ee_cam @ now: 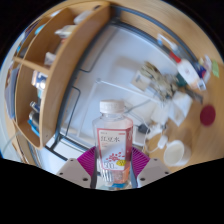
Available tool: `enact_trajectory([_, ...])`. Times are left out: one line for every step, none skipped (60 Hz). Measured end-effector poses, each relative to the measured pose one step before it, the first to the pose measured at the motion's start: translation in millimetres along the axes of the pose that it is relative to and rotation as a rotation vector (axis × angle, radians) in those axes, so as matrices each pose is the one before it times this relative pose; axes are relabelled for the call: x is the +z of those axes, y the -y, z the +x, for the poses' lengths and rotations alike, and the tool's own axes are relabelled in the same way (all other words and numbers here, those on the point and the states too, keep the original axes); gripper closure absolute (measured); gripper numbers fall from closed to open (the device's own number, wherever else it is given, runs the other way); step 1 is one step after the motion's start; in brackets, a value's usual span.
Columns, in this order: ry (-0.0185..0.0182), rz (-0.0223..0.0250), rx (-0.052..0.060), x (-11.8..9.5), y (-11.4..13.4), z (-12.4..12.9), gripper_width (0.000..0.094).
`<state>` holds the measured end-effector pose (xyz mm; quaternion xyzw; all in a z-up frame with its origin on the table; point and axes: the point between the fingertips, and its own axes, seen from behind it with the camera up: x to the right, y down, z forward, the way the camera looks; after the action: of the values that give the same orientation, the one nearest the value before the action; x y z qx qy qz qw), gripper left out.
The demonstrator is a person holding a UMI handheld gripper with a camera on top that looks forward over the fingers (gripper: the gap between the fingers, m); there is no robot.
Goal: Pour water
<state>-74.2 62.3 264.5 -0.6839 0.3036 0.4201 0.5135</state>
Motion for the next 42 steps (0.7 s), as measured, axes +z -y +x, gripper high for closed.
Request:
enact_trajectory([0.00036, 0.00548, -0.0468, -1.39, 6.54, -0.83, 0.0463])
enact_trajectory([-0.00265, 0.00586, -0.0498, -1.91, 7.18, 0.04, 0.0464])
enact_trajectory([-0.00746, 0.00541, -0.0521, -1.79, 6.53, 2.01, 0.0465])
enact_trajectory([-0.01771, 0.00181, -0.0555, -2.71, 6.25, 3.59, 0.0464])
enact_trajectory([-0.01600, 0.00358, -0.0544, -1.86, 4.72, 5.03, 0.0461])
enact_trajectory([-0.01808, 0.00293, -0.0553, -1.40, 5.05, 6.82, 0.0459])
enact_trajectory([-0.02102, 0.00362, -0.0563, -1.62, 4.46, 7.34, 0.0454])
enact_trajectory([-0.02305, 0.00657, -0.0594, -1.48, 4.78, 8.77, 0.0453])
enact_trajectory([-0.02421, 0.00997, -0.0606, -1.31, 4.99, 9.23, 0.0449])
enact_trajectory([-0.02509, 0.01120, -0.0591, -0.83, 4.59, 9.94, 0.0446])
enact_trajectory([-0.02139, 0.01396, -0.0561, 1.14, 6.06, 12.02, 0.0445])
enact_trajectory([-0.02964, 0.00232, -0.0482, 0.93, 2.85, 9.02, 0.0447])
enact_trajectory([-0.02391, 0.00685, -0.0445, 1.08, 1.53, 9.95, 0.0442])
enact_trajectory([-0.02132, 0.00664, -0.0420, 0.71, 0.37, 9.79, 0.0441])
enact_trajectory([-0.01913, 0.00680, -0.0395, 0.89, 0.29, 9.24, 0.0441])
enact_trajectory([-0.01766, 0.00711, -0.0365, 1.23, -0.47, 9.28, 0.0442])
enact_trajectory([-0.01702, 0.00733, -0.0339, 1.39, -1.31, 9.17, 0.0443])
enact_trajectory([-0.01405, 0.00805, -0.0313, 1.78, -0.35, 9.59, 0.0443])
enact_trajectory([-0.01454, 0.00531, -0.0252, 2.31, -1.97, 7.50, 0.0444])
enact_trajectory([-0.01225, 0.00558, -0.0203, 2.05, -2.17, 7.10, 0.0445])
enact_trajectory([-0.01016, 0.00700, -0.0178, 2.12, -2.37, 6.68, 0.0442])
enact_trajectory([-0.00831, 0.00792, -0.0149, 2.14, -2.18, 6.12, 0.0441])
enact_trajectory([-0.00500, 0.01104, -0.0144, 1.01, -4.74, 6.34, 0.0442])
enact_trajectory([-0.00364, 0.00683, -0.0114, 2.51, -3.18, 4.50, 0.0443])
enact_trajectory([-0.00279, 0.00386, -0.0097, 2.32, -4.22, 4.05, 0.0443])
enact_trajectory([-0.00293, 0.00138, -0.0089, 2.65, -4.75, 3.77, 0.0444])
enact_trajectory([-0.00294, -0.00178, -0.0077, 2.88, -6.09, 3.64, 0.0445])
enact_trajectory([-0.00206, -0.00461, -0.0076, 2.72, -7.08, 3.41, 0.0444])
enact_trajectory([-0.00215, -0.00444, -0.0069, 0.99, -8.94, 3.43, 0.0444])
enact_trajectory([0.00204, -0.01101, -0.0065, 3.04, -7.84, 1.99, 0.0444])
enact_trajectory([0.00185, -0.01189, -0.0068, 3.15, -7.73, 1.82, 0.0444])
enact_trajectory([0.00242, -0.01152, -0.0054, 2.58, -7.41, 1.16, 0.0443])
enact_trajectory([0.00229, -0.01066, -0.0048, 2.67, -6.89, 1.53, 0.0444])
enact_trajectory([0.00119, -0.00797, -0.0040, 1.87, -6.21, 1.49, 0.0442])
enact_trajectory([0.00080, -0.00592, -0.0034, 1.61, -5.42, 1.31, 0.0443])
enact_trajectory([-0.00090, -0.00326, -0.0026, 0.28, -7.55, 0.24, 0.0443])
enact_trajectory([0.00023, -0.00437, -0.0036, 1.22, -4.22, 1.39, 0.0444])
enact_trajectory([0.00009, -0.00432, -0.0031, 0.94, -4.18, 1.04, 0.0444])
enact_trajectory([-0.00174, -0.00347, -0.0024, 0.86, -3.96, 1.38, 0.0444])
enact_trajectory([-0.00272, -0.00190, -0.0008, 0.56, -3.58, 1.44, 0.0443])
enact_trajectory([-0.00266, 0.00059, 0.0003, 0.31, -3.04, 1.05, 0.0444])
enact_trajectory([-0.00173, 0.00587, 0.0014, 0.79, -5.79, -0.26, 0.0443])
